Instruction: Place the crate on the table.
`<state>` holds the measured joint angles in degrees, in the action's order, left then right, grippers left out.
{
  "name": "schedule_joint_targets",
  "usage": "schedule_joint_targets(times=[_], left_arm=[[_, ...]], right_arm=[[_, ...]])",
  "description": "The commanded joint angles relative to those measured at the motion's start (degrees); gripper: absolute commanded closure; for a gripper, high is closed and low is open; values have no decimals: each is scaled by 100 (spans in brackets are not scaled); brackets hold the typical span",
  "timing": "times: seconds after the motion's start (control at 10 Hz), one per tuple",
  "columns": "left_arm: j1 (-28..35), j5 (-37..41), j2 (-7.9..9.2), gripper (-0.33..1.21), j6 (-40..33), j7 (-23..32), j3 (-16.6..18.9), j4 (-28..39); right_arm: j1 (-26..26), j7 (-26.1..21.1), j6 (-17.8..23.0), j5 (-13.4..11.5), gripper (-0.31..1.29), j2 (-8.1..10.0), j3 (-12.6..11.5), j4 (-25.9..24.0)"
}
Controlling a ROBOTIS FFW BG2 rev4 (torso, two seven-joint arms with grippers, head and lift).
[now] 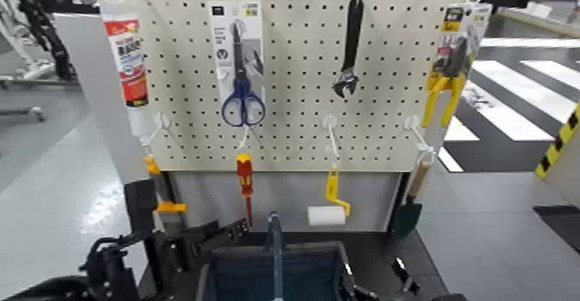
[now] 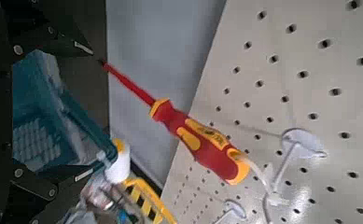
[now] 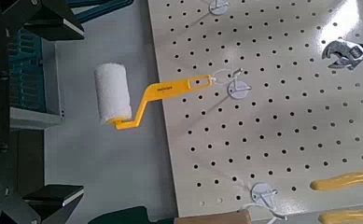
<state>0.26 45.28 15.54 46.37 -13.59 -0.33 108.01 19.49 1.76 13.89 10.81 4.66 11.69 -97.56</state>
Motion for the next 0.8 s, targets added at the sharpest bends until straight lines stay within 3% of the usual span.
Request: schedule_joint_targets(times=[0.1, 0.6, 0.8], left_arm=[[492, -1073, -227, 38, -866, 93, 24, 317], [1415, -2928, -790, 34, -3134, 366, 15, 256], [1661, -3148, -807, 24, -3907, 586, -81, 97]], right_arm=[[11, 9, 0, 0, 14, 0, -9, -9], [29, 9, 53, 0, 14, 0, -27, -17], [29, 18, 62, 9, 14, 0, -35, -17]])
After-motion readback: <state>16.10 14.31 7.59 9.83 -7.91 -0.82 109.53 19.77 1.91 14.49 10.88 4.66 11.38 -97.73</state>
